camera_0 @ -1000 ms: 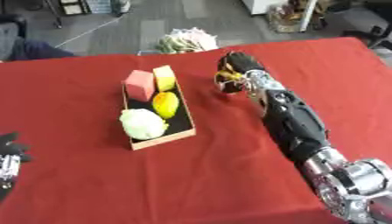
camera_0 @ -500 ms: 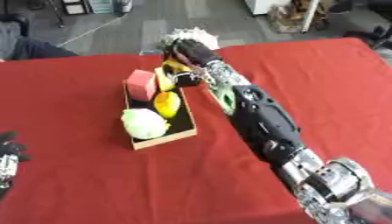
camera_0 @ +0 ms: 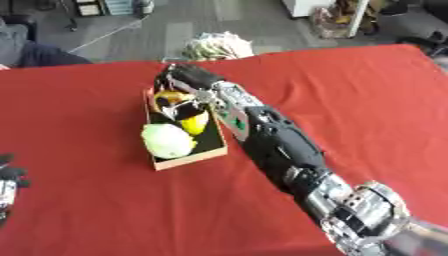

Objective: Pick up objects on the table and place them in the box.

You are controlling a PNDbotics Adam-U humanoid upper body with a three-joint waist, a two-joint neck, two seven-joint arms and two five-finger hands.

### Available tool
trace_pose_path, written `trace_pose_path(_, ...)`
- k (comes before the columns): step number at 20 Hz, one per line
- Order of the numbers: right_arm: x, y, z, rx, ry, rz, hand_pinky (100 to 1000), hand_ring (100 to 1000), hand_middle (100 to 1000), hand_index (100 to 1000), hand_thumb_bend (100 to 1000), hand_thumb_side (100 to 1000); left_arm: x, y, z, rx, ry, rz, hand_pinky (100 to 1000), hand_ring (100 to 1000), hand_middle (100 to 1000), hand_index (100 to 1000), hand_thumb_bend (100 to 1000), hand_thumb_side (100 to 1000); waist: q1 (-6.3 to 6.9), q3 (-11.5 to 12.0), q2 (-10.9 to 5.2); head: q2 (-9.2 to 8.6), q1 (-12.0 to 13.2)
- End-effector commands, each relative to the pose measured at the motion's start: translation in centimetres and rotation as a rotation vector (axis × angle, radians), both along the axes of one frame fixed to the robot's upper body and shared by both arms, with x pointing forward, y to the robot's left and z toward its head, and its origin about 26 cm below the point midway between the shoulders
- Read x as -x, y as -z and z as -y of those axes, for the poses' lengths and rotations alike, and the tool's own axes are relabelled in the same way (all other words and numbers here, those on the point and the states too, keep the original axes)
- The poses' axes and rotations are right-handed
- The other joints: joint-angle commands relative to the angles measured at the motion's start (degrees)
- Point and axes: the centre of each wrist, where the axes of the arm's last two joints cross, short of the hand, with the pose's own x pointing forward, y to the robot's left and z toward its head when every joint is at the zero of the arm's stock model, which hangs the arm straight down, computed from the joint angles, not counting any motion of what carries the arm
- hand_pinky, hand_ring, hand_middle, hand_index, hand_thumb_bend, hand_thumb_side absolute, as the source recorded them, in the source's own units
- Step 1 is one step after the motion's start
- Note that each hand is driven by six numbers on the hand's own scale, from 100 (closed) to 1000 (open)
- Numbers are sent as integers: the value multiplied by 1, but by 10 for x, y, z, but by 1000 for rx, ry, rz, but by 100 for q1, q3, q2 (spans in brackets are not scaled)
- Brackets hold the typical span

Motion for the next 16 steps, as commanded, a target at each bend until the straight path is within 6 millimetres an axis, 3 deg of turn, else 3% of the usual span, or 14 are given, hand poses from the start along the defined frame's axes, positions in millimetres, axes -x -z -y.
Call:
trace_pose_path(1,-4,-12,2,34,-17,12,713,803,785,892,100,152,-2,-7,0,-5,7,26,795,591,593,818,100,629,-17,-1,-71,-31,-6)
trace_pose_path(2,-5,-14,4,42,-18,7,763,846,840,918,100,156,-2,-7,0,-5,7,26,795,590,593,818,100,629,-21,-6,-73,-31,-3)
trace_pose_path(4,-6,-19,7,55,-18,7,788,864,866,927,100,164,-2,-7,0,-6,6,26,795,590,592,818,100,629,-27,-17,-75,-30,6)
trace_pose_path(9,-9,-37,19,45,-11,36,797,855,856,919,100,161,-2,-7,-1,-6,1,28,795,590,591,817,100,630,-46,-79,-85,-21,43)
trace_pose_path(13,-9,-60,41,-120,-30,79,701,761,774,895,100,150,-2,-6,-2,-3,-10,29,793,589,589,815,100,630,-90,-191,-109,16,154)
trace_pose_path(16,0,-77,77,-372,-55,91,599,664,701,896,100,324,-3,-7,-4,-2,-26,37,792,594,592,812,100,619,-142,-325,-142,29,353)
